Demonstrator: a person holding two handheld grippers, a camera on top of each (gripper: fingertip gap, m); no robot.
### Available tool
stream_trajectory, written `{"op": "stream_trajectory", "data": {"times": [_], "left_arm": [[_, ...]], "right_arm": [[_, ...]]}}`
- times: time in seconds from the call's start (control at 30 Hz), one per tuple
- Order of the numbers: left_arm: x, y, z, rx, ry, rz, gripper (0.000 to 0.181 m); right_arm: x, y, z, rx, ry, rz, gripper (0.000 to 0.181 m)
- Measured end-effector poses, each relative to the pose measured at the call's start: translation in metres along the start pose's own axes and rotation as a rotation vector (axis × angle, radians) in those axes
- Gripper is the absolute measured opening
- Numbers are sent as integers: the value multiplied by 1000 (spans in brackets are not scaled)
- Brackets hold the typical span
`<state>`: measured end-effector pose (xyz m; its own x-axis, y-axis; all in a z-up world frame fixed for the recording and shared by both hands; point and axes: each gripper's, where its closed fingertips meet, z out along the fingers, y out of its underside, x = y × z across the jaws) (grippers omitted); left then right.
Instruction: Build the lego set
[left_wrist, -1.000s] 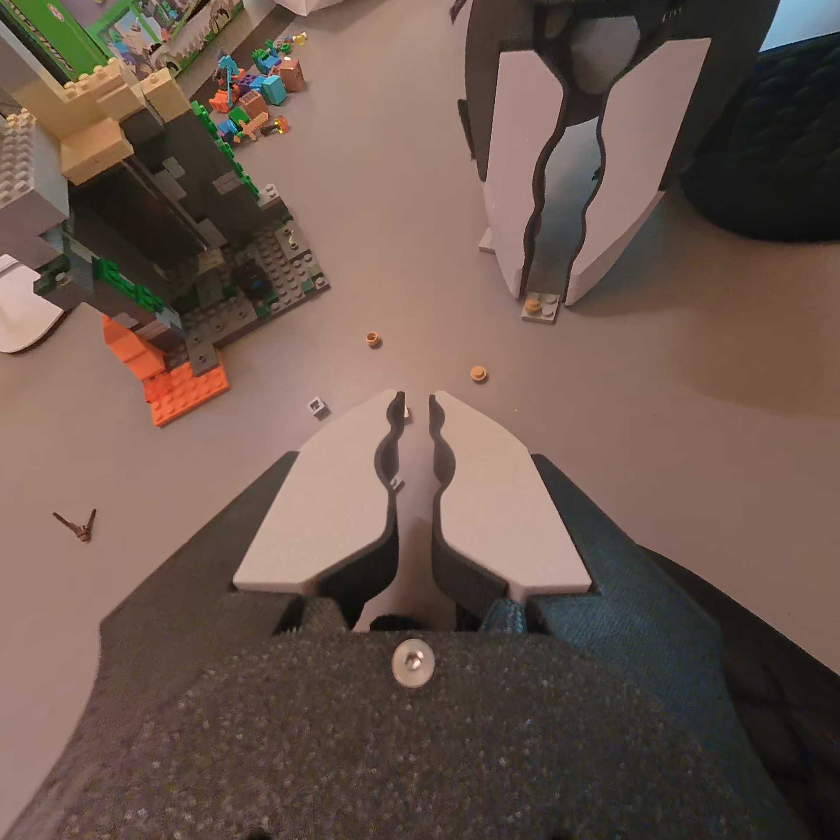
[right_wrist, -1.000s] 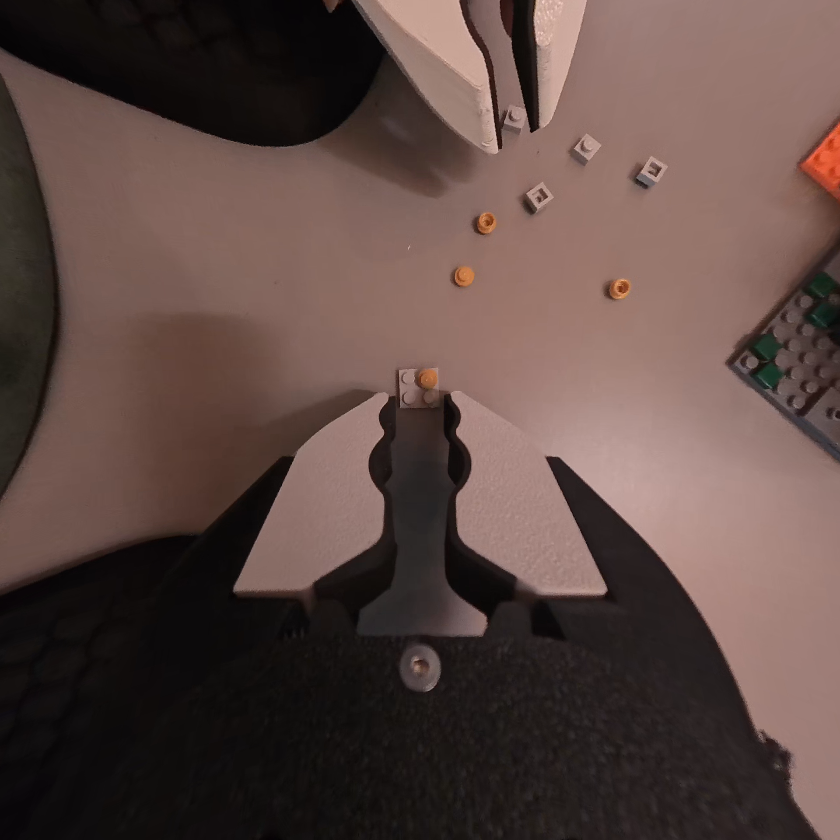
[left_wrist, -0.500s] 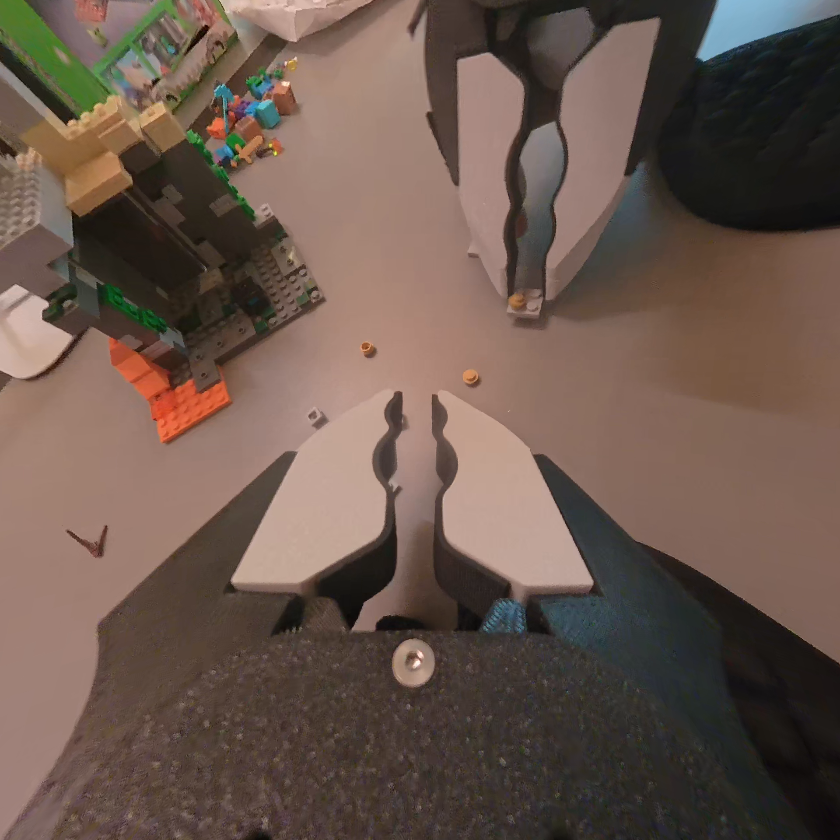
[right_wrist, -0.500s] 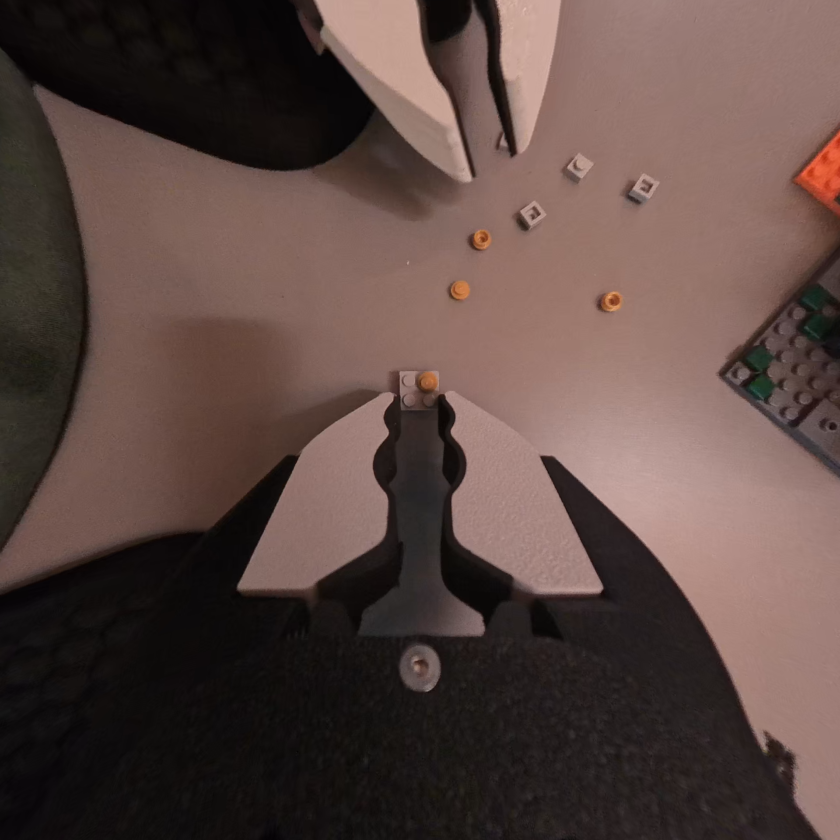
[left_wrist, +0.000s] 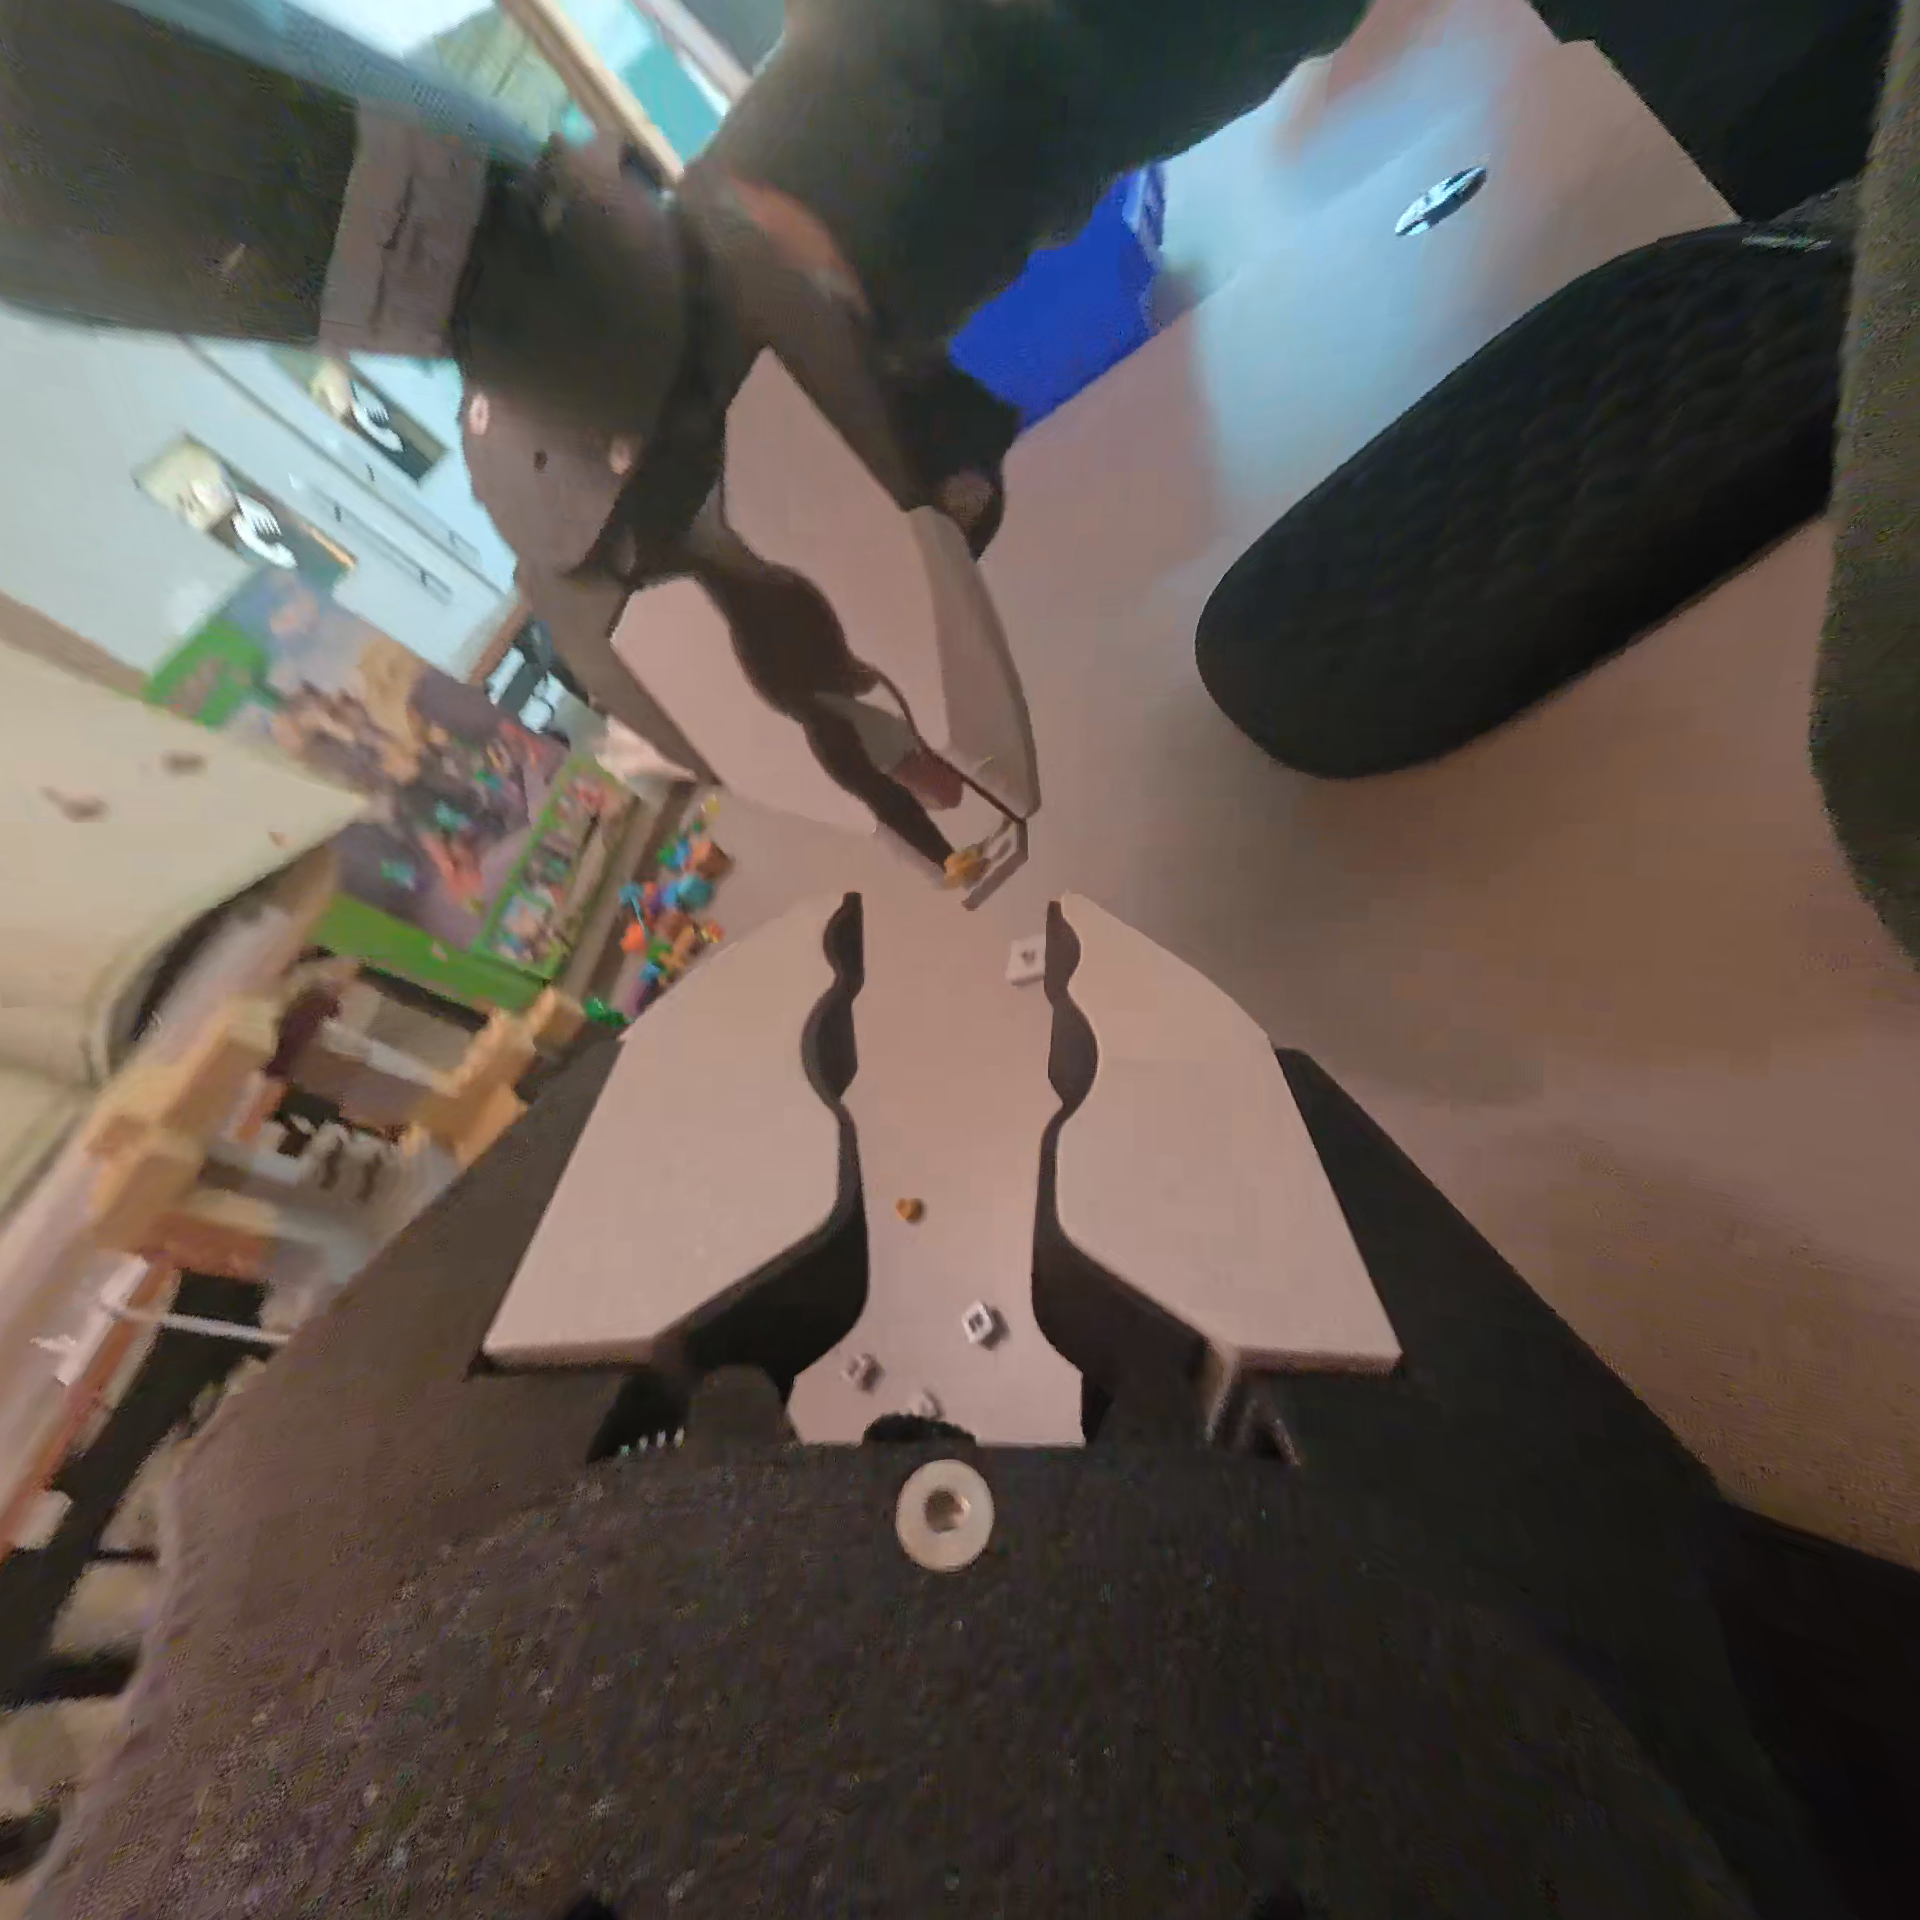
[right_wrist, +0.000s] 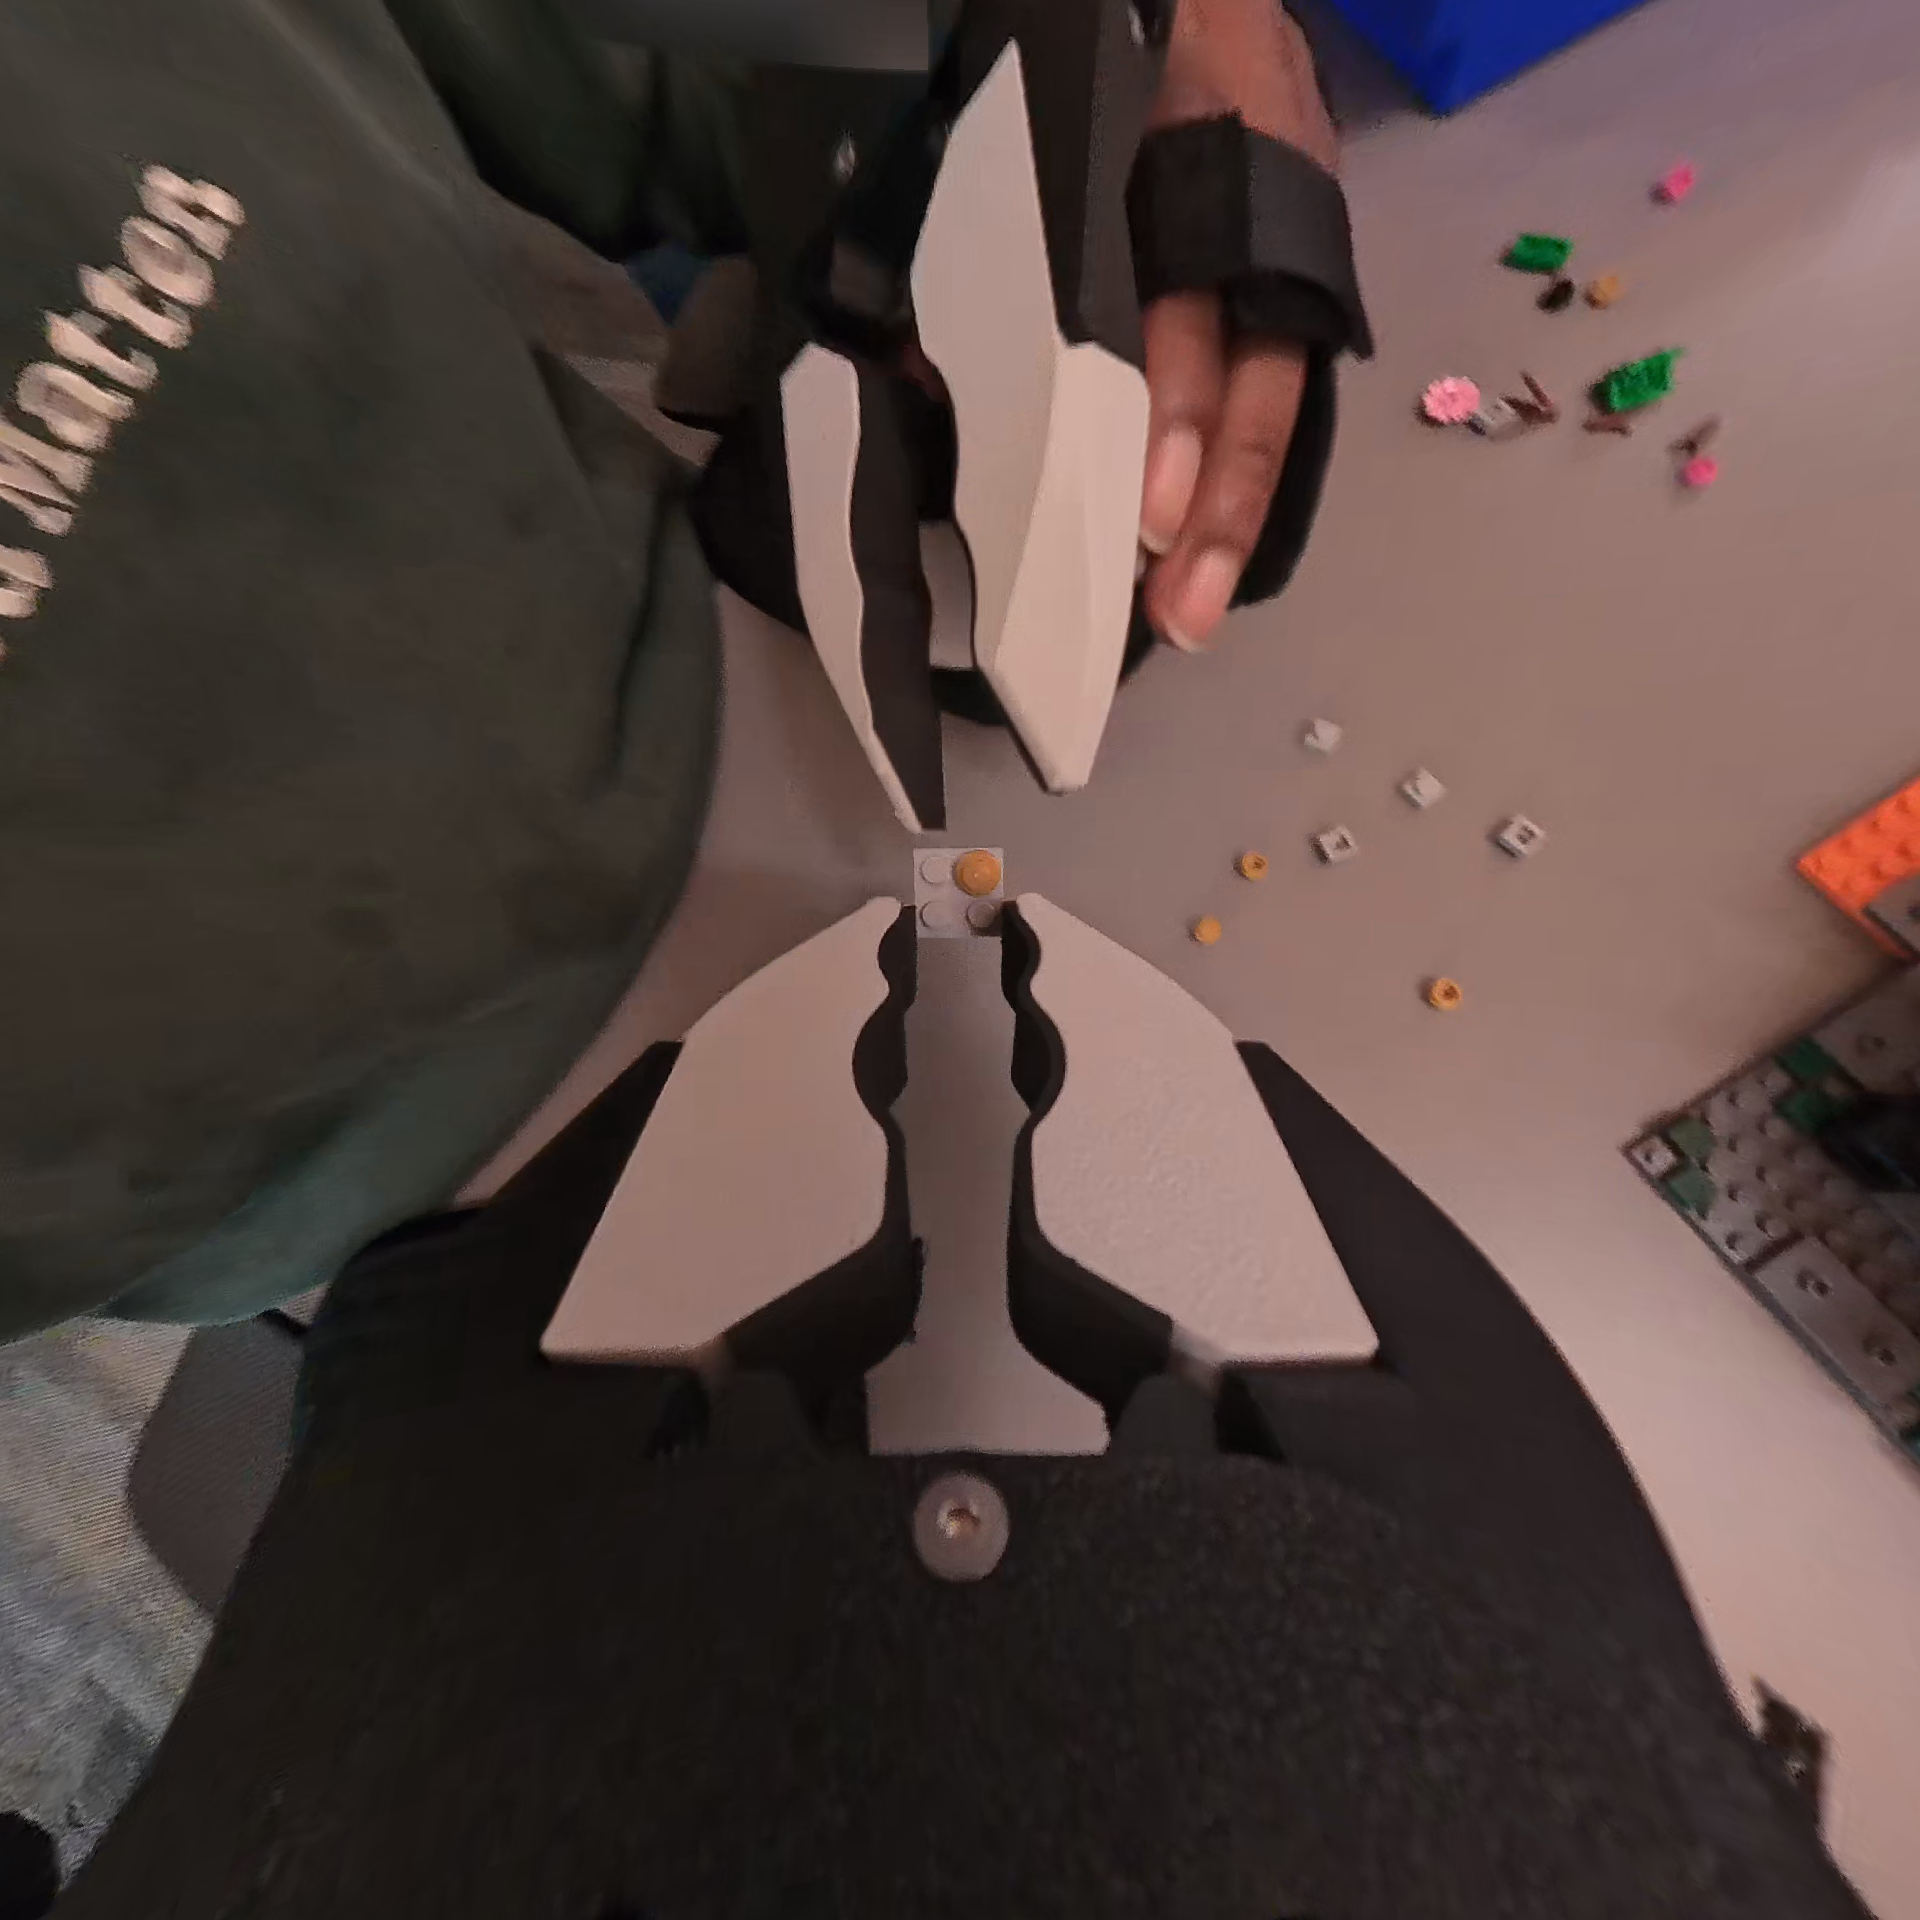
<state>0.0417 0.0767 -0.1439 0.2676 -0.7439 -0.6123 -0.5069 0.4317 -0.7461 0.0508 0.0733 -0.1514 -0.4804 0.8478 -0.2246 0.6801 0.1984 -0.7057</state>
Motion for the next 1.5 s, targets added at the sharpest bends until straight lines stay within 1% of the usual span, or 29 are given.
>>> {"op": "stream_trajectory", "data": {"times": [0.03,0.13,0.23,0.37,0.53,0.83,1.17,1.5], "left_arm": [[0,-6,0,14,3,36,34],[2,-21,0,50,15,128,33],[4,-31,-1,75,10,203,27],[7,-34,-1,76,17,232,22],[9,-37,-2,85,8,264,12],[7,-44,-6,121,-38,264,9],[5,-46,-7,105,-47,182,8],[-4,-53,-9,119,-110,195,8]], "right_arm": [[-5,-5,-2,16,-28,1,15],[-16,-16,-7,60,-95,7,15],[-24,-20,-8,86,-139,11,15],[-30,-22,-8,98,-169,10,15],[-34,-23,-7,118,-206,23,15],[-40,-28,-9,168,-260,51,15],[-43,-32,-13,236,-288,89,15],[-42,-41,-22,347,-322,163,15]]}}
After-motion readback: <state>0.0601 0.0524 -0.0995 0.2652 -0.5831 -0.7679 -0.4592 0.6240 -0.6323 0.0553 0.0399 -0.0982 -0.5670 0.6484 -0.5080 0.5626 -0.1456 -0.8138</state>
